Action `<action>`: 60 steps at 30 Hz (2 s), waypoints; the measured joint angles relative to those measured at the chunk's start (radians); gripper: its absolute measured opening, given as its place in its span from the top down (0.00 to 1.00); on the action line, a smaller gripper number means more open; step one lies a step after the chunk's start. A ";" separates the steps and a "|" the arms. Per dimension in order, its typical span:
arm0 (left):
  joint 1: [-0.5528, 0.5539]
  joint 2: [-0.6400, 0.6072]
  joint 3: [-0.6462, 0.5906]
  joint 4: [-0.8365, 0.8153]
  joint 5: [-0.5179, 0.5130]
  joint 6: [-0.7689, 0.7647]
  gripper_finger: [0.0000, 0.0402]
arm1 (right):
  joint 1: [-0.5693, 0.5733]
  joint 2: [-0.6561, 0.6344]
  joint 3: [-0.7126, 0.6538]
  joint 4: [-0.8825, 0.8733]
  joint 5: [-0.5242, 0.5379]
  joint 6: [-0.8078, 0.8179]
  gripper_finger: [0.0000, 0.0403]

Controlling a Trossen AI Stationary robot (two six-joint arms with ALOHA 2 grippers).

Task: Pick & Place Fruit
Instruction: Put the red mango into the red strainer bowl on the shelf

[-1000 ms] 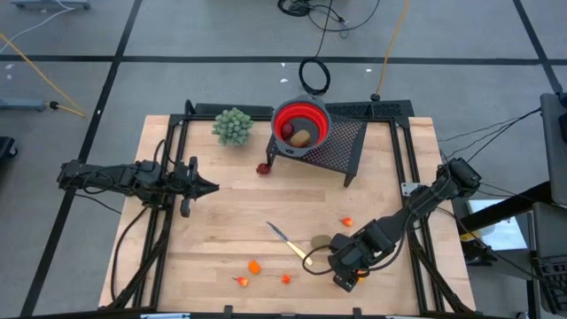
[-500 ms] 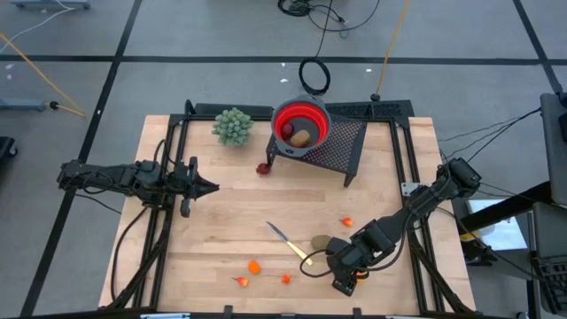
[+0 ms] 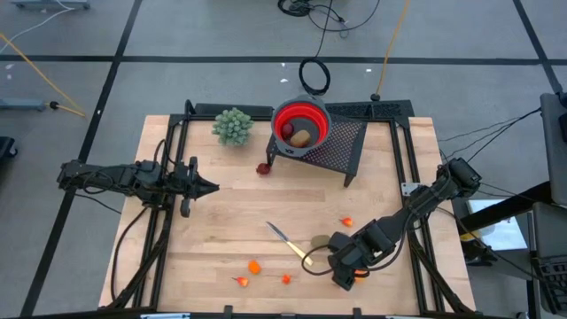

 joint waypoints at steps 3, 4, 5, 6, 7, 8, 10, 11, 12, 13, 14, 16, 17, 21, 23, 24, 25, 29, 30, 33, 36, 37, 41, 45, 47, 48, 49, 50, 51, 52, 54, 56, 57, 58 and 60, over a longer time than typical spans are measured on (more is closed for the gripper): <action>0.000 0.000 0.000 0.000 0.000 0.000 0.97 | 0.001 0.000 0.000 0.000 0.052 0.003 0.01; 0.000 0.000 0.000 -0.001 0.000 0.000 0.97 | 0.002 0.000 0.000 0.001 0.056 0.006 0.01; 0.000 0.000 0.000 -0.001 0.000 0.000 0.98 | 0.002 0.000 0.000 0.002 0.054 0.005 0.02; 0.000 0.000 0.000 -0.001 0.000 0.000 0.99 | 0.002 0.000 0.000 0.005 0.050 0.003 0.02; 0.000 0.000 0.000 -0.001 0.000 0.000 0.99 | 0.002 0.000 0.000 0.008 0.050 0.002 0.02; 0.000 0.000 0.000 -0.001 0.000 -0.001 1.00 | 0.002 0.000 0.000 0.011 0.050 0.002 0.02; 0.000 0.000 0.000 -0.001 0.000 -0.001 0.98 | 0.002 0.000 0.000 0.011 0.050 -0.001 0.02; 0.000 0.000 0.000 -0.001 0.000 -0.001 0.98 | 0.002 0.000 0.000 0.011 0.050 -0.011 0.02; 0.000 0.000 0.000 -0.001 0.000 -0.001 0.97 | 0.002 0.000 0.000 0.011 0.050 -0.021 0.02; 0.000 0.000 0.000 -0.001 0.000 -0.001 0.96 | 0.002 0.000 0.000 0.013 0.050 -0.027 0.02; 0.000 0.000 0.000 -0.001 0.000 -0.001 0.95 | 0.002 0.000 0.000 0.015 0.049 -0.034 0.02; 0.000 0.000 0.000 -0.001 0.000 -0.001 0.94 | 0.002 0.000 0.000 0.016 0.049 -0.036 0.02; 0.000 0.000 0.000 -0.001 0.000 -0.001 0.94 | 0.002 0.000 0.000 0.016 0.049 -0.030 0.02; 0.000 0.000 0.000 -0.001 0.000 -0.001 0.96 | 0.002 0.000 0.000 0.016 0.048 -0.027 0.02; 0.000 0.000 0.000 -0.002 0.000 -0.001 0.97 | 0.002 0.000 0.000 0.012 0.051 -0.029 0.02; 0.000 0.000 0.000 -0.001 0.000 -0.001 0.98 | 0.002 0.000 -0.001 0.008 0.051 -0.032 0.02; 0.000 0.000 0.000 -0.002 0.000 -0.001 0.99 | 0.002 -0.001 -0.008 0.010 0.051 -0.033 0.02; 0.000 0.000 0.000 -0.002 0.000 -0.001 0.99 | 0.007 -0.001 -0.069 0.037 0.046 -0.018 0.02; 0.000 0.000 0.000 -0.002 0.000 -0.001 0.98 | 0.008 -0.001 -0.086 0.044 0.041 -0.017 0.02; 0.000 0.000 0.000 -0.002 0.000 -0.001 0.96 | 0.009 -0.001 -0.133 0.082 0.019 -0.012 0.02; 0.000 0.000 0.000 -0.002 0.000 -0.001 0.94 | 0.009 0.000 -0.169 0.123 0.024 0.000 0.02; 0.000 0.000 0.000 -0.003 0.000 -0.005 0.94 | 0.009 0.000 -0.179 0.149 0.020 -0.001 0.02; 0.000 0.000 0.000 -0.003 0.000 -0.011 0.94 | 0.010 0.000 -0.223 0.227 0.021 -0.001 0.02; 0.000 0.000 0.000 -0.003 0.000 -0.011 0.94 | 0.008 0.000 -0.261 0.229 0.022 0.012 0.02; 0.000 0.000 0.000 -0.003 0.000 -0.011 0.94 | 0.008 0.000 -0.281 0.230 0.022 0.030 0.02; 0.000 0.000 0.000 -0.003 0.000 -0.012 0.94 | 0.008 0.000 -0.290 0.235 0.022 0.036 0.02; 0.000 0.000 0.000 -0.003 0.000 -0.015 0.94 | 0.008 0.000 -0.297 0.246 0.022 0.036 0.02; 0.000 0.000 0.000 -0.003 0.000 -0.018 0.94 | 0.008 0.000 -0.303 0.260 0.021 0.036 0.02; 0.000 0.000 0.000 -0.003 0.000 -0.019 0.94 | 0.009 0.000 -0.309 0.280 0.020 0.031 0.02; 0.000 0.000 0.000 -0.003 0.000 -0.019 0.94 | 0.008 0.000 -0.314 0.300 0.021 0.031 0.02; 0.000 0.000 0.000 -0.003 0.000 -0.023 0.94 | 0.008 0.000 -0.327 0.336 0.022 0.031 0.02; 0.000 0.000 0.000 -0.003 0.000 -0.027 0.94 | 0.008 0.000 -0.342 0.358 0.022 0.032 0.02; 0.000 0.000 0.000 -0.003 0.000 -0.027 0.94 | 0.008 0.000 -0.352 0.368 0.021 0.039 0.02; 0.000 0.000 0.000 -0.003 0.000 -0.027 0.94 | 0.008 0.000 -0.363 0.380 0.020 0.052 0.02; 0.000 0.000 0.000 -0.003 -0.001 -0.027 0.94 | 0.008 0.000 -0.379 0.397 0.020 0.072 0.02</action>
